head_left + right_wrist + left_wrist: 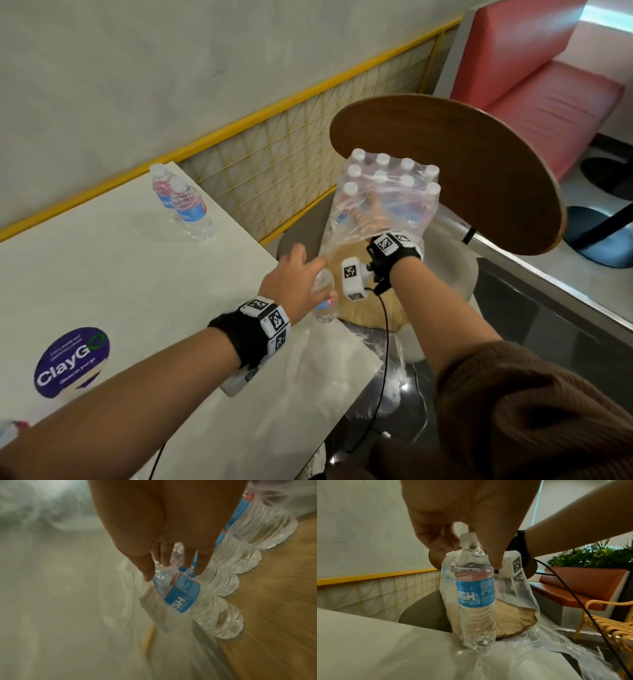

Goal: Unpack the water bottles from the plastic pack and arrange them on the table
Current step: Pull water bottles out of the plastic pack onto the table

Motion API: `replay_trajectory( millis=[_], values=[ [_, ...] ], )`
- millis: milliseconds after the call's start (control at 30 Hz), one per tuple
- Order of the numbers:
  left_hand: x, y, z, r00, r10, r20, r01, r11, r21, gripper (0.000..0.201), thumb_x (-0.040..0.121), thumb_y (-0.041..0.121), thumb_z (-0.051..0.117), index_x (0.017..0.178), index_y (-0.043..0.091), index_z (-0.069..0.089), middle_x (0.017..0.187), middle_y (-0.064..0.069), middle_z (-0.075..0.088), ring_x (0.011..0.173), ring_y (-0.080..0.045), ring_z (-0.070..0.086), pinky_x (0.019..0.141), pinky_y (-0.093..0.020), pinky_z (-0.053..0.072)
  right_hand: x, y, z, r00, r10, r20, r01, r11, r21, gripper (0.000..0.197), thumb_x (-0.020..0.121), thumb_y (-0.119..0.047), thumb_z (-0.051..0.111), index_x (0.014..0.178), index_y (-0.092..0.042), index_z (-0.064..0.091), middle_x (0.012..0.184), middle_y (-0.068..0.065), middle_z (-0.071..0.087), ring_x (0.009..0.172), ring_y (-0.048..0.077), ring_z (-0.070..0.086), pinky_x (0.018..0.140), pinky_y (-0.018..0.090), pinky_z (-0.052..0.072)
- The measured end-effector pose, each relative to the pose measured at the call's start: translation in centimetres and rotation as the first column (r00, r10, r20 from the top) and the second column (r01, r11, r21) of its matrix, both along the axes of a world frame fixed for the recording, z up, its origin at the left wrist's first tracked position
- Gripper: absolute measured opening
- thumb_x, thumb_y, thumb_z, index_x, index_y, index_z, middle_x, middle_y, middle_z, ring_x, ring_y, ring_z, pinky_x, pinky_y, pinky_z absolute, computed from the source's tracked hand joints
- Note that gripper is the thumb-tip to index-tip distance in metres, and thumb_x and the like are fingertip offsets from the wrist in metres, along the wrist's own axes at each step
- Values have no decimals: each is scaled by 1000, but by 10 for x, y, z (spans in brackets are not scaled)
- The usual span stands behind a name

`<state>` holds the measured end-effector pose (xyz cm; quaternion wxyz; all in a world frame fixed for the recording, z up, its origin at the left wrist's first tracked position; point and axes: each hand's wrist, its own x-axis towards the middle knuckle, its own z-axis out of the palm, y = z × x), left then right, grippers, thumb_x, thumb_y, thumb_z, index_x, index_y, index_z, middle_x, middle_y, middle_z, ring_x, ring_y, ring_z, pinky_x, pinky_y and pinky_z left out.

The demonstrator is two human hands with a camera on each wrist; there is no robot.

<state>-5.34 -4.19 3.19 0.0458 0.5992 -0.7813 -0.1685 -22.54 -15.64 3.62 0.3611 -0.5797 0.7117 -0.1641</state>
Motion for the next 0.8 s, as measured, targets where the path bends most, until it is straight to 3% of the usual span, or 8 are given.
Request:
replay_trajectory(
  millis=[67, 100, 200, 300, 500, 600, 700, 800],
  values=[
    [6, 3, 0, 999, -8, -35, 12, 995, 102, 48, 85, 57, 53, 124, 30, 43, 110, -3, 45, 91, -28, 57, 66, -32, 43, 7, -2, 4, 995, 51, -89, -45, 997, 67, 56, 98, -15, 45, 147, -2, 21, 151, 10, 27, 140, 27, 28, 108, 28, 29],
    [8, 2, 0, 999, -16, -52, 22, 992, 127, 48, 86, 57, 52, 125, 30, 43, 110, -3, 47, 89, -29, 58, 68, -33, 44, 7, -2, 4, 981, 78, -176, -65, 995, 75, 61, 96, -18, 49, 148, -5, 19, 153, 12, 26, 141, 27, 26, 111, 31, 26],
    [11, -2, 3, 998, -20, -59, 29, 989, 146, 47, 86, 56, 52, 124, 30, 44, 110, -4, 49, 90, -29, 59, 74, -36, 48, -2, -20, -23, 997, -39, -68, 44, 997, 69, 60, 91, -27, 56, 143, -9, 31, 149, 15, 34, 135, 32, 36, 98, 31, 40],
    [12, -5, 6, 998, -3, -56, 11, 989, 150, 47, 84, 57, 54, 122, 31, 46, 107, -5, 51, 90, -30, 59, 78, -40, 51, -13, -15, -33, 964, 30, -265, -27, 1000, 15, 71, 89, -35, 57, 148, -13, 24, 154, 10, 26, 140, 31, 28, 114, 48, 27],
    [7, -7, 10, 998, 30, -48, -23, 991, 135, 50, 82, 57, 57, 123, 30, 49, 111, -5, 58, 99, -26, 58, 74, -31, 43, -5, 36, 7, 984, 42, -174, -19, 991, 132, 54, 96, -7, 49, 144, 3, 28, 151, 16, 30, 138, 27, 34, 97, 25, 39],
    [5, -5, 14, 995, 60, -78, -48, 988, 147, 52, 82, 55, 61, 125, 28, 51, 115, -3, 62, 103, -25, 59, 72, -28, 41, -7, 64, -20, 924, 176, -339, -159, 984, 78, 69, 97, -18, 49, 152, -19, 9, 159, 6, 12, 143, 26, 25, 111, 32, 29],
    [12, 1, 20, 986, 81, -147, -49, 976, 211, 54, 81, 47, 66, 129, 25, 54, 121, -3, 64, 110, -24, 59, 81, -29, 45, 6, 79, -42, 984, -19, -177, 11, 999, -47, 55, 95, -44, 45, 143, -19, 36, 146, 6, 43, 127, 28, 46, 104, 34, 37],
    [30, 16, 26, 984, 56, -167, -16, 972, 235, 48, 85, 41, 63, 129, 21, 56, 123, -8, 64, 114, -25, 58, 92, -31, 46, 19, 102, -37, 997, 63, -43, -71, 977, -202, 38, 90, -29, 61, 124, -13, 57, 123, 10, 62, 115, 26, 55, 94, 28, 41]
  ],
)
